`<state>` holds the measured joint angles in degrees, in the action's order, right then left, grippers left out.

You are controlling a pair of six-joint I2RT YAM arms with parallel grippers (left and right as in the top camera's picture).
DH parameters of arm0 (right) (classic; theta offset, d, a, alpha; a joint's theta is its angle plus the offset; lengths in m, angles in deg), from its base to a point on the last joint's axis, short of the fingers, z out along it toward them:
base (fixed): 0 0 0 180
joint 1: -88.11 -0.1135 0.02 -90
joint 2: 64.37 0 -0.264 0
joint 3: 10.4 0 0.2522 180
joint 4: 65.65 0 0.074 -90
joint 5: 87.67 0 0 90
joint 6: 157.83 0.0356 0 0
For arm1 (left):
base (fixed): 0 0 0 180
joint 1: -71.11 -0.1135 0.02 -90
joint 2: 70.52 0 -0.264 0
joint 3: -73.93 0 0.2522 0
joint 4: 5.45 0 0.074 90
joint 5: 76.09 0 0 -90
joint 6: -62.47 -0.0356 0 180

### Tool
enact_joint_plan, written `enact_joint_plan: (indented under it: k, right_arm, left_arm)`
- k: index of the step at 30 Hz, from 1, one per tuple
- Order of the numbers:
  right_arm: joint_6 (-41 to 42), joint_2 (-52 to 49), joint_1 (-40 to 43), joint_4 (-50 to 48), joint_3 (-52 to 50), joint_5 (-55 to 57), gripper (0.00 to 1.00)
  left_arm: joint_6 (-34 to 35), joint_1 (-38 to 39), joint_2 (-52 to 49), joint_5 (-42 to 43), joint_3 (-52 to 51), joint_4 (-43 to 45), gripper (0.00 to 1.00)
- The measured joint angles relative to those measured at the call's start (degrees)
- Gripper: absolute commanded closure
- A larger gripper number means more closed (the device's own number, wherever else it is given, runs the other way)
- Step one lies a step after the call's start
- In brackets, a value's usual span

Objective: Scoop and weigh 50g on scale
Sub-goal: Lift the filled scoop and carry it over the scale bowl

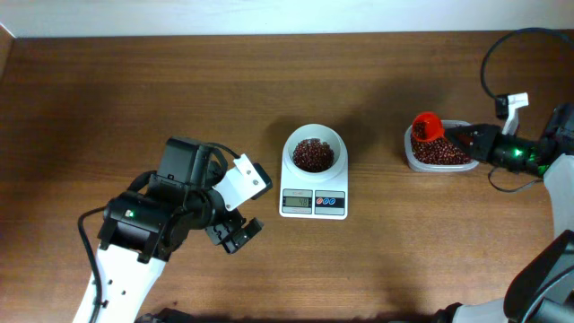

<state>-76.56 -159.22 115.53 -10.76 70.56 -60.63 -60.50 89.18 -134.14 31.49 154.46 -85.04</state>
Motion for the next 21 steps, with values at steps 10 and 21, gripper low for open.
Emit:
enact_joint_plan:
  k: [10, 21]
  right_arm:
    - [0.50, 0.00, -14.51, -7.30, -0.07, -3.91, 0.96]
    - [0.72, 0.00, -28.72, -13.46, -0.07, 4.98, 0.96]
  left_arm:
    - [0.02, 0.00, 0.00, 0.00, 0.00, 0.00, 0.01]
    - [0.00, 0.00, 0.00, 0.00, 0.00, 0.02, 0.01]
